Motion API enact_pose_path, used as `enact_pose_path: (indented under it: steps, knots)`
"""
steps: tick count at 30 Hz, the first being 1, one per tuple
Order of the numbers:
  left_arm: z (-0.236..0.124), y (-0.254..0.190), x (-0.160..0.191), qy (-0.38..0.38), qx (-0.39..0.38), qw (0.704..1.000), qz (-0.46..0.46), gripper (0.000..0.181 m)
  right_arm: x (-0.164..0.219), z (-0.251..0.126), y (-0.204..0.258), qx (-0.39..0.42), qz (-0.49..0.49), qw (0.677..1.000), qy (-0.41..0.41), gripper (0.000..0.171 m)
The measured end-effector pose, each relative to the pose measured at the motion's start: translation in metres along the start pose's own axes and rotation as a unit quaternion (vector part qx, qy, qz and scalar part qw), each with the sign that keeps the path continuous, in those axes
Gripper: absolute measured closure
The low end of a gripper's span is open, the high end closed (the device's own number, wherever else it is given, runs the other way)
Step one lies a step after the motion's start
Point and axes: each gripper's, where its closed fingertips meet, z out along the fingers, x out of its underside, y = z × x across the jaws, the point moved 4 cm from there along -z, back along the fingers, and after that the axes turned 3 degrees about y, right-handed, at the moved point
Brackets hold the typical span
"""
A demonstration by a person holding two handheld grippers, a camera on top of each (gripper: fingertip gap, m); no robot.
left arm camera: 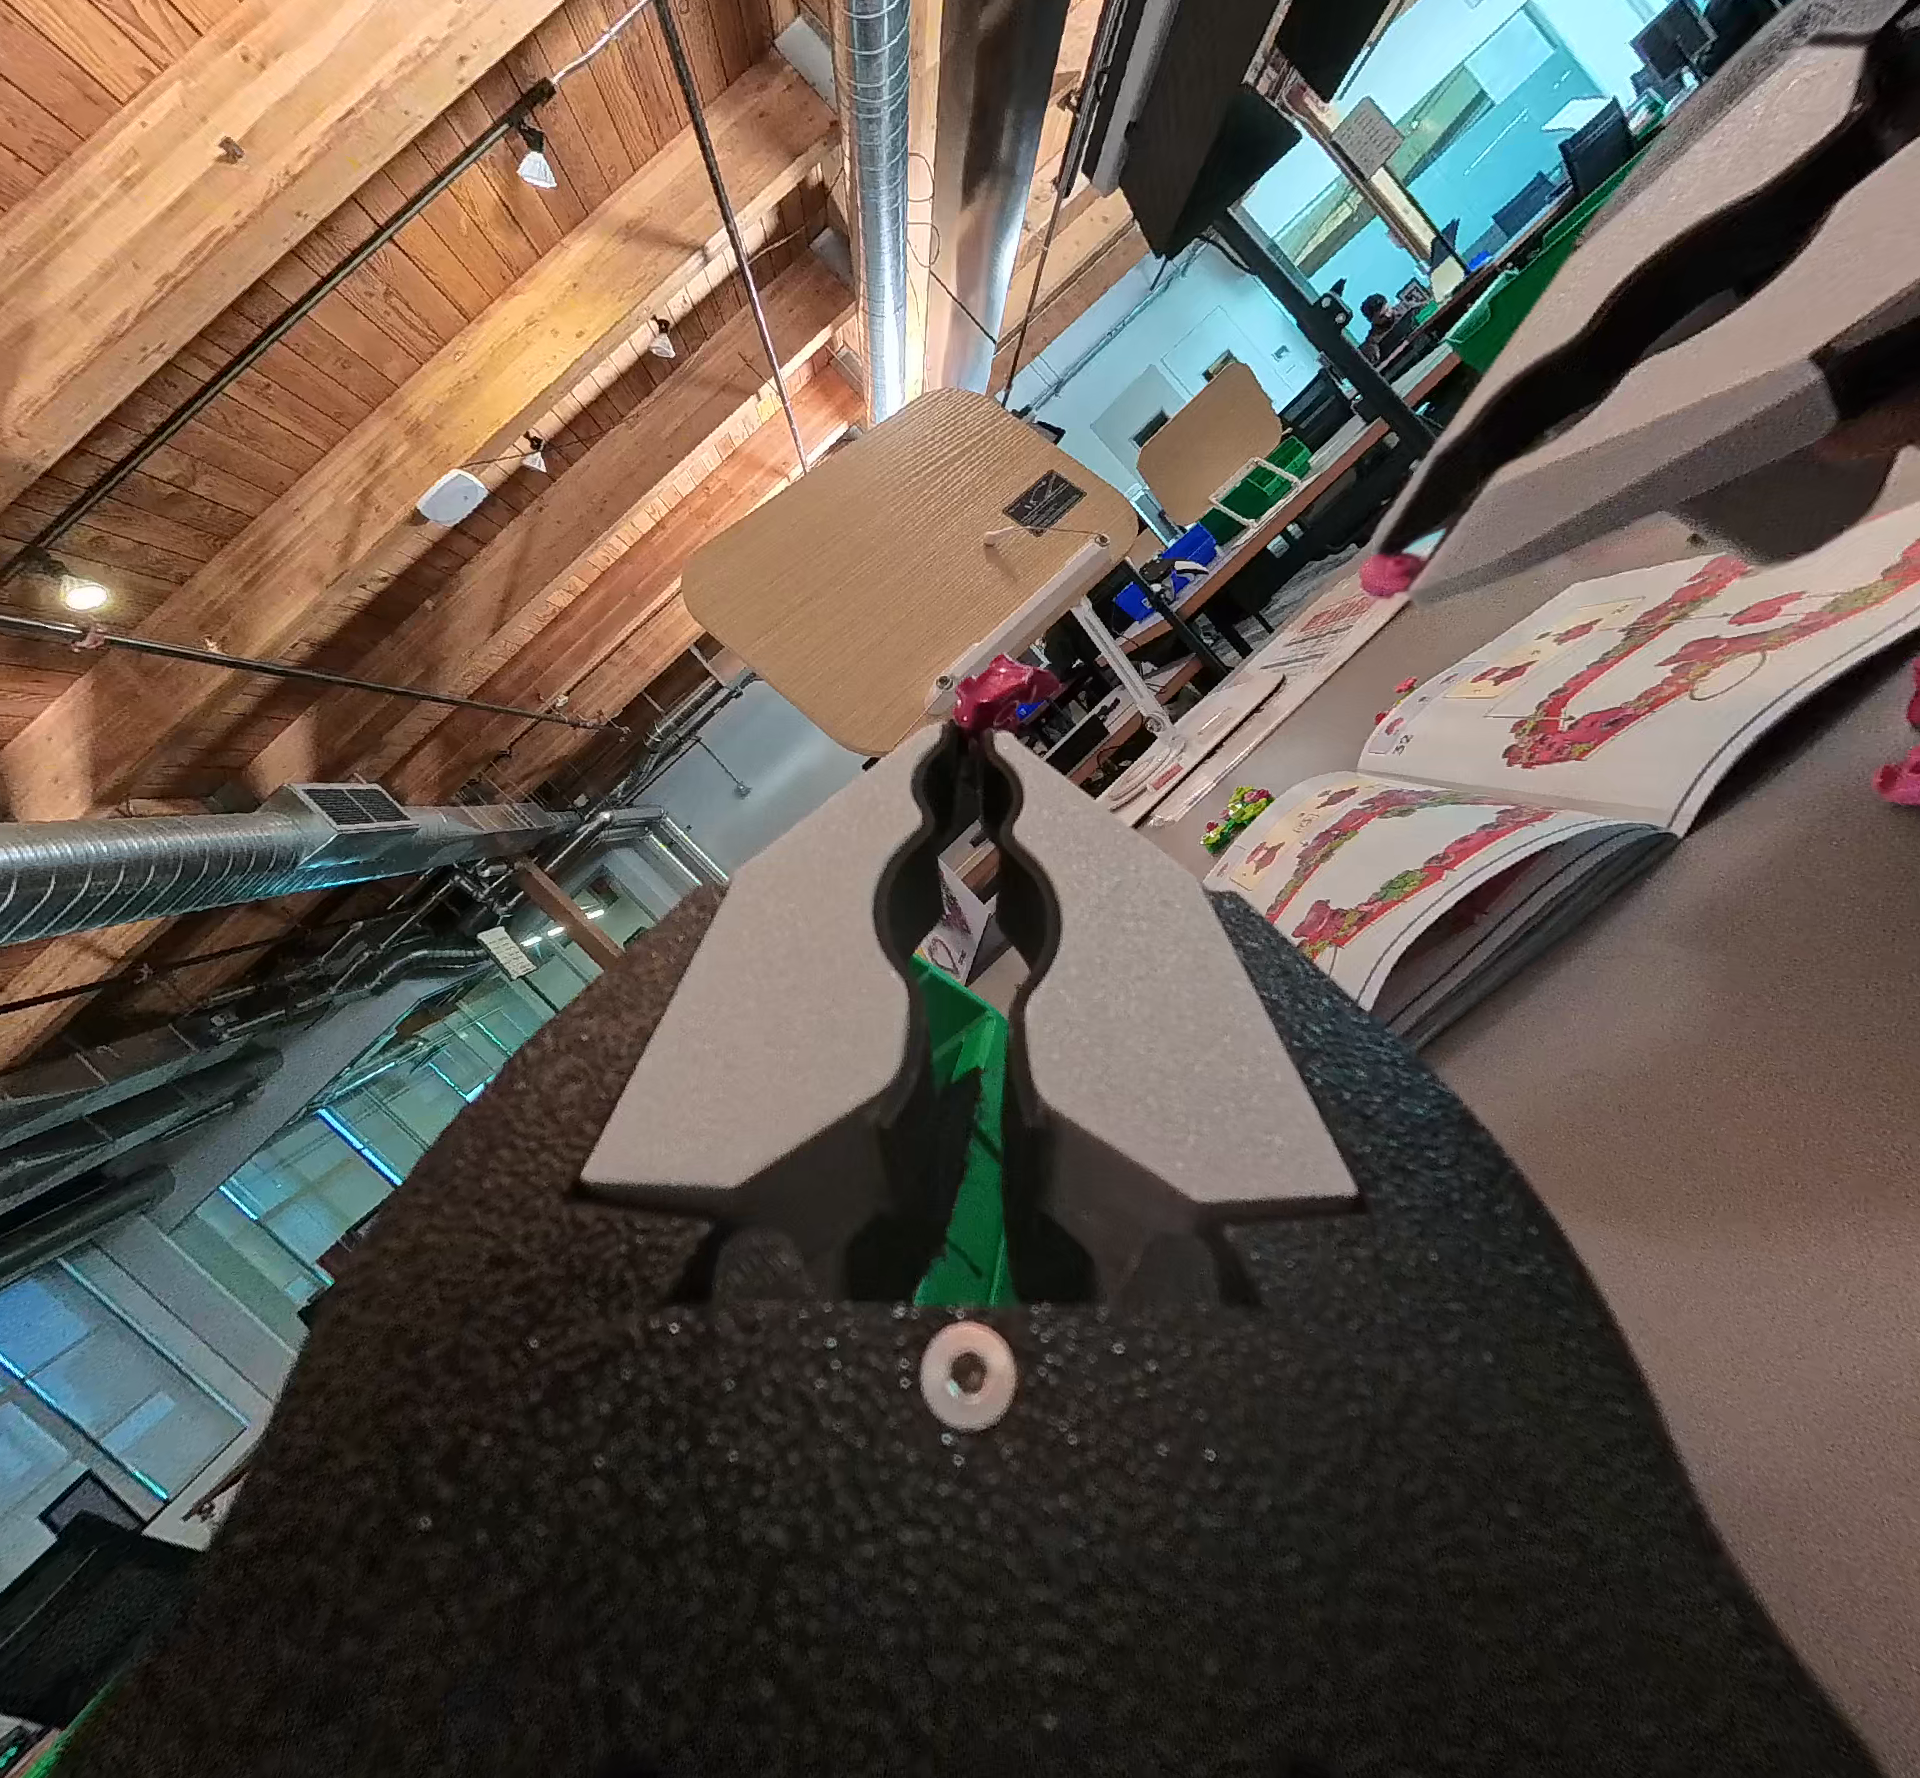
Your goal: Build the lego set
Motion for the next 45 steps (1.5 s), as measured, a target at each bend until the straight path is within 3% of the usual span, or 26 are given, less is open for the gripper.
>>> enact_pose_path:
  steps: [1,16,20,23,29,34,40,45]
  knots:
    - [0.0,0.0,0.0,0.0,0.0,1.0,0.0,0.181,0.001,0.0,-0.002,0.005,-0.001,1.0,0.0,0.158]
    - [0.006,0.007,-0.006,-0.012,-0.025,1.0,0.004,0.181,-0.002,-0.008,-0.024,0.07,0.02,0.997,-0.026,0.157]
    - [0.024,0.015,-0.03,-0.032,-0.059,0.998,-0.001,0.181,-0.011,-0.012,-0.036,0.074,0.049,0.995,-0.044,0.157]
    - [0.035,0.029,-0.061,-0.071,-0.092,0.993,-0.027,0.181,-0.04,-0.021,-0.052,0.047,0.058,0.995,-0.073,0.157]
    - [0.066,0.03,-0.133,-0.207,-0.065,0.967,-0.13,0.181,-0.13,-0.052,-0.088,-0.08,0.056,0.987,-0.124,0.158]
    - [0.057,0.004,-0.168,-0.267,0.08,0.93,-0.238,0.181,-0.19,-0.08,-0.093,-0.258,0.039,0.961,-0.094,0.158]
    - [0.034,-0.008,-0.187,-0.26,0.271,0.867,-0.327,0.181,-0.211,-0.099,-0.072,-0.46,0.067,0.885,0.01,0.158]
    - [0.014,0.001,-0.197,-0.258,0.338,0.849,-0.315,0.181,-0.217,-0.101,-0.056,-0.518,0.086,0.849,0.052,0.157]
